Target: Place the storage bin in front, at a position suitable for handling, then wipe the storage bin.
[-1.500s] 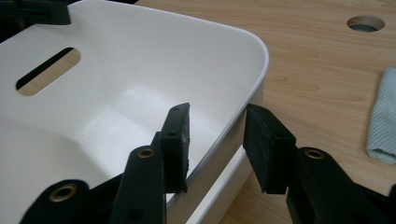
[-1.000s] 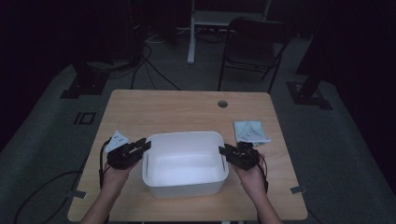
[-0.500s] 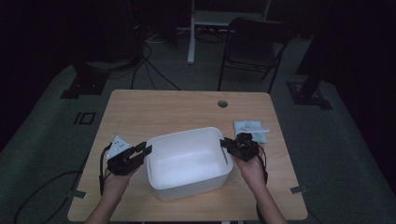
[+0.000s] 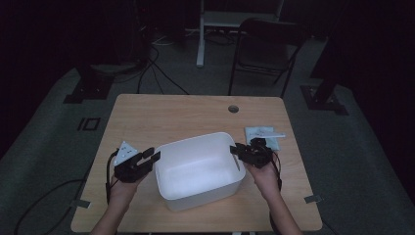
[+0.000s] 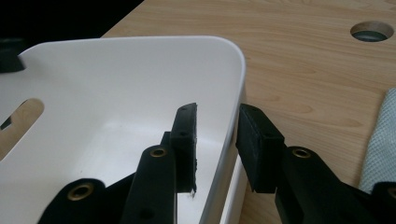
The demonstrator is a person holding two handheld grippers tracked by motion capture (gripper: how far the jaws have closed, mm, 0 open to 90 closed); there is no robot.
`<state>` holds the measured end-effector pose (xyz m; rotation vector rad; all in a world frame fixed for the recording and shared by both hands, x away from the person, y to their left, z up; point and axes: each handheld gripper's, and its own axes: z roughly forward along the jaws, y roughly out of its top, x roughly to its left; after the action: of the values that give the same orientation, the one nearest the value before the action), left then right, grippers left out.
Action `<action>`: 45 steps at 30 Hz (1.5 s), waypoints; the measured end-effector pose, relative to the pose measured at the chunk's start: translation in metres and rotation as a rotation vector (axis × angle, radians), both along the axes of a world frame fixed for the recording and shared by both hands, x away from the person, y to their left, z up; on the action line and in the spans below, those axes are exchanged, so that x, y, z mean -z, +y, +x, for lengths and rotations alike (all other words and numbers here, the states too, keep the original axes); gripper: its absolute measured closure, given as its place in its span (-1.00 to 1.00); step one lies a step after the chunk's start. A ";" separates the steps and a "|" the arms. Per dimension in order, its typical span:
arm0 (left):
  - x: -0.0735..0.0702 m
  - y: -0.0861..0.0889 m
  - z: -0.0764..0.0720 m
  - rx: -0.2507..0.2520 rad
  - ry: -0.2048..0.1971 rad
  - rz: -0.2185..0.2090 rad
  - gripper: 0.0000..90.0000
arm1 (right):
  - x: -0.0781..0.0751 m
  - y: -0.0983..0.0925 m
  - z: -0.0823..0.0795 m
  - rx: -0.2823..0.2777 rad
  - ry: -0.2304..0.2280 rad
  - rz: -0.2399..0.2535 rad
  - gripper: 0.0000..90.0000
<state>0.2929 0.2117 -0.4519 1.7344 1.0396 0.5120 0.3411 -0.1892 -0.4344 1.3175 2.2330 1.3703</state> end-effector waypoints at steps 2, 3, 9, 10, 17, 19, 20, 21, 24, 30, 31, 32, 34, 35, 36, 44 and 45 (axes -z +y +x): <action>0.000 0.000 0.004 0.000 0.004 0.004 0.42 | -0.002 -0.001 -0.004 -0.002 -0.011 -0.005 0.49; 0.000 0.000 0.005 0.006 0.011 0.004 0.42 | -0.002 -0.001 -0.005 -0.002 -0.011 -0.006 0.48; 0.001 0.000 0.010 0.006 0.035 -0.011 0.30 | -0.005 -0.005 -0.011 0.002 -0.013 0.024 0.47; 0.001 -0.001 0.011 0.003 0.037 -0.009 0.29 | -0.005 -0.006 -0.013 0.003 -0.015 0.030 0.47; 0.004 -0.005 0.019 0.012 0.058 0.010 0.29 | -0.008 -0.010 -0.023 -0.005 -0.032 0.049 0.39; 0.007 -0.007 0.021 0.019 0.071 0.006 0.32 | -0.009 -0.011 -0.026 -0.008 -0.034 0.054 0.39; 0.008 -0.007 0.021 0.025 0.077 -0.013 0.33 | -0.009 -0.012 -0.027 -0.010 -0.037 0.057 0.38; 0.008 -0.008 0.021 0.027 0.075 -0.015 0.38 | -0.010 -0.013 -0.028 -0.012 -0.038 0.065 0.37; 0.008 -0.011 0.021 0.029 0.072 -0.010 0.57 | -0.012 -0.015 -0.031 -0.021 -0.044 0.075 0.34; 0.009 -0.015 0.019 -0.015 0.049 -0.010 0.68 | -0.018 -0.020 -0.039 -0.045 -0.069 0.110 0.26; 0.009 -0.016 0.019 -0.023 0.046 -0.009 0.70 | -0.019 -0.022 -0.040 -0.043 -0.072 0.116 0.25; 0.009 -0.016 0.019 -0.029 0.045 -0.007 0.70 | -0.020 -0.025 -0.041 -0.032 -0.080 0.115 0.23; 0.009 -0.017 0.018 -0.033 0.042 -0.001 0.71 | -0.022 -0.032 -0.043 -0.014 -0.092 0.117 0.19; 0.009 -0.017 0.018 -0.035 0.042 0.000 0.71 | -0.022 -0.037 -0.043 -0.001 -0.097 0.119 0.19; 0.009 -0.017 0.018 -0.035 0.041 0.001 0.71 | -0.022 -0.041 -0.043 0.016 -0.100 0.114 0.18; 0.009 -0.017 0.018 -0.036 0.041 -0.013 0.71 | -0.003 -0.076 -0.030 0.121 -0.086 0.079 0.00; 0.010 -0.016 0.018 -0.035 0.041 -0.016 0.71 | -0.001 -0.079 -0.028 0.133 -0.086 0.072 -0.03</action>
<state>0.3108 0.1952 -0.4615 1.7217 1.1013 0.4910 0.3129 -0.2686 -0.4339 1.3761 2.0202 1.4428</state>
